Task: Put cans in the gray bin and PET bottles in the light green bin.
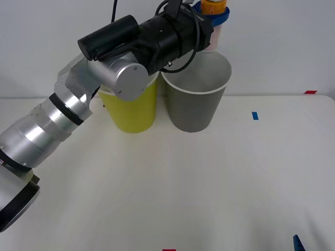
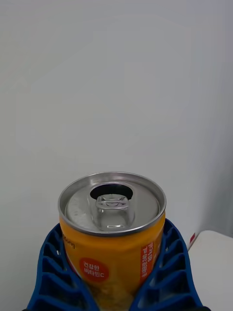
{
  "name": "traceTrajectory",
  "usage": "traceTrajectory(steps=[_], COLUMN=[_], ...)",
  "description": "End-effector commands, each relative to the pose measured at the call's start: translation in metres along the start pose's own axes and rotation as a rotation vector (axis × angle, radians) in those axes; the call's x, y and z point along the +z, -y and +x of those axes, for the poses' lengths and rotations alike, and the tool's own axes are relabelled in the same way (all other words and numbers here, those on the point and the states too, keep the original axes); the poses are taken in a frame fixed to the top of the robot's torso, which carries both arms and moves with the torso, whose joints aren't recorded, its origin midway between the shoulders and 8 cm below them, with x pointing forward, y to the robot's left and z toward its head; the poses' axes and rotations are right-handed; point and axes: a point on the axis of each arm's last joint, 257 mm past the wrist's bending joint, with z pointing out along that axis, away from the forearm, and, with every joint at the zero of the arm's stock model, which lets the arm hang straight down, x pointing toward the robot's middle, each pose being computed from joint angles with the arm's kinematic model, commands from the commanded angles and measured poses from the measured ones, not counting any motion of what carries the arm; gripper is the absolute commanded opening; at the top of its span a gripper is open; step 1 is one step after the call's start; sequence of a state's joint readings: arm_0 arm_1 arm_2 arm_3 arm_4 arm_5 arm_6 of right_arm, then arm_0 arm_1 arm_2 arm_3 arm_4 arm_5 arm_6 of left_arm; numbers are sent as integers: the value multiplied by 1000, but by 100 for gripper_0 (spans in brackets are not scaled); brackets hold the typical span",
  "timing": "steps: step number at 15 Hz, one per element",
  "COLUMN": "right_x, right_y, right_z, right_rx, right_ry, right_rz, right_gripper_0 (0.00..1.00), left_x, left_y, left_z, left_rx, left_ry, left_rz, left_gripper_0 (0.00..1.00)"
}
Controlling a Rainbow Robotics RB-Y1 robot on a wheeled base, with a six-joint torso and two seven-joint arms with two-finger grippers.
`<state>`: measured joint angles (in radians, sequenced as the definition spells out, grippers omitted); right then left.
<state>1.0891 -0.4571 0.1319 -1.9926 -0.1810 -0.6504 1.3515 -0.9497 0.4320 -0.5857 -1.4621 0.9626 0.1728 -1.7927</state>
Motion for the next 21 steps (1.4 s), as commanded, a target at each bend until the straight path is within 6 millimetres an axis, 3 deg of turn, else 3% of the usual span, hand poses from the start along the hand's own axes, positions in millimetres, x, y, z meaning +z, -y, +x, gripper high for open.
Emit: traceTrajectory(steps=[1,4,5,18,21], right_x=[0,0,0,0,0], right_y=[0,0,0,0,0], right_z=[0,0,0,0,0], right_rx=[0,0,0,0,0], right_ry=[0,0,0,0,0], right_rz=[0,0,0,0,0], right_gripper_0=[100,100,100,100,100], left_x=[0,-1,-1,-6,-16], left_y=[0,-1,-2,-6,0], left_z=[1,-1,-2,-7,-12], left_rx=[-9,-8,-6,-5,17], left_ry=[0,2,3,6,-54], left_rz=[0,0,-1,0,36], left_gripper_0=[0,2,100,100,100])
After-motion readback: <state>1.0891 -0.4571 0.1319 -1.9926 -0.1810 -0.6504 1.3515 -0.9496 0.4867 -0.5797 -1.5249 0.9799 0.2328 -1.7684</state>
